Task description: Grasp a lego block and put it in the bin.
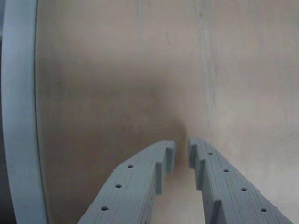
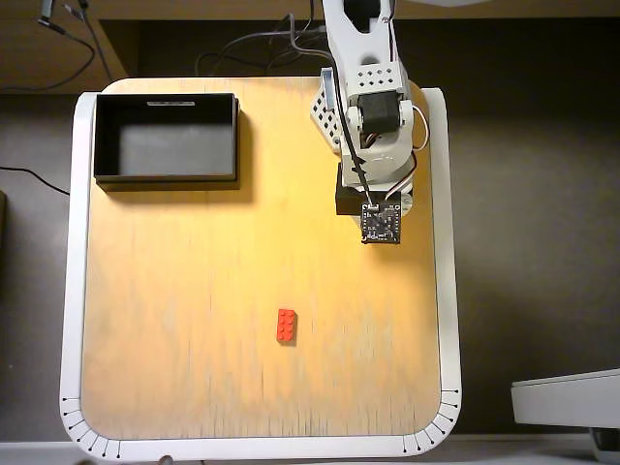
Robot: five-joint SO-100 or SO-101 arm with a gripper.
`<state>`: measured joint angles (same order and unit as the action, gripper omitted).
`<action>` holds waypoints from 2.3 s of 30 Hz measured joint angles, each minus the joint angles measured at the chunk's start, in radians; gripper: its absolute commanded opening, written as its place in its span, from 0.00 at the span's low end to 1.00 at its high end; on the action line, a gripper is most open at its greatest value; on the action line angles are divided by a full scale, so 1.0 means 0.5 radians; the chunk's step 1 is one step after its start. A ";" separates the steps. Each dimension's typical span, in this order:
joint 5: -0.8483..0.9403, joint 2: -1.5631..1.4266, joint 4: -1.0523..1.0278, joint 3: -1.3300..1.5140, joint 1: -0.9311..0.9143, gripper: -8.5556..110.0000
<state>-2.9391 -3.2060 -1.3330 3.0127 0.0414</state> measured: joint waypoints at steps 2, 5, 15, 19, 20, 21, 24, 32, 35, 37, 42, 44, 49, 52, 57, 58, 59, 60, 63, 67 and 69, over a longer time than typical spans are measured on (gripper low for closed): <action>0.006 0.000 0.000 0.000 0.003 0.07; 0.218 0.000 0.000 0.000 0.006 0.07; 0.310 0.000 0.000 0.000 0.006 0.07; 0.310 0.000 0.000 0.000 0.006 0.07; 0.310 0.000 0.000 0.000 0.006 0.07; 0.310 0.000 0.000 0.000 0.006 0.07; 0.310 0.000 0.000 0.000 0.006 0.07; 0.310 0.000 0.000 0.000 0.006 0.08; 0.310 0.000 0.000 0.000 0.028 0.08; 0.310 0.000 0.000 0.000 0.052 0.08; 0.310 0.000 0.000 0.000 0.074 0.07; 0.310 0.000 0.000 0.000 0.074 0.07; 0.288 0.000 0.000 0.000 0.074 0.07; 0.288 0.000 0.000 0.000 0.074 0.07; 0.221 0.000 0.000 0.000 0.074 0.07; 0.135 0.000 0.000 0.000 0.077 0.07; 0.052 0.000 0.000 0.000 0.077 0.07; -0.021 0.000 0.000 0.000 0.077 0.07; -0.169 0.000 0.018 0.000 0.067 0.07; -0.187 0.000 0.227 0.000 -0.015 0.07; -0.230 0.000 0.371 0.000 -0.064 0.07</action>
<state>-3.0542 -3.2060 -1.1474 3.0127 0.0092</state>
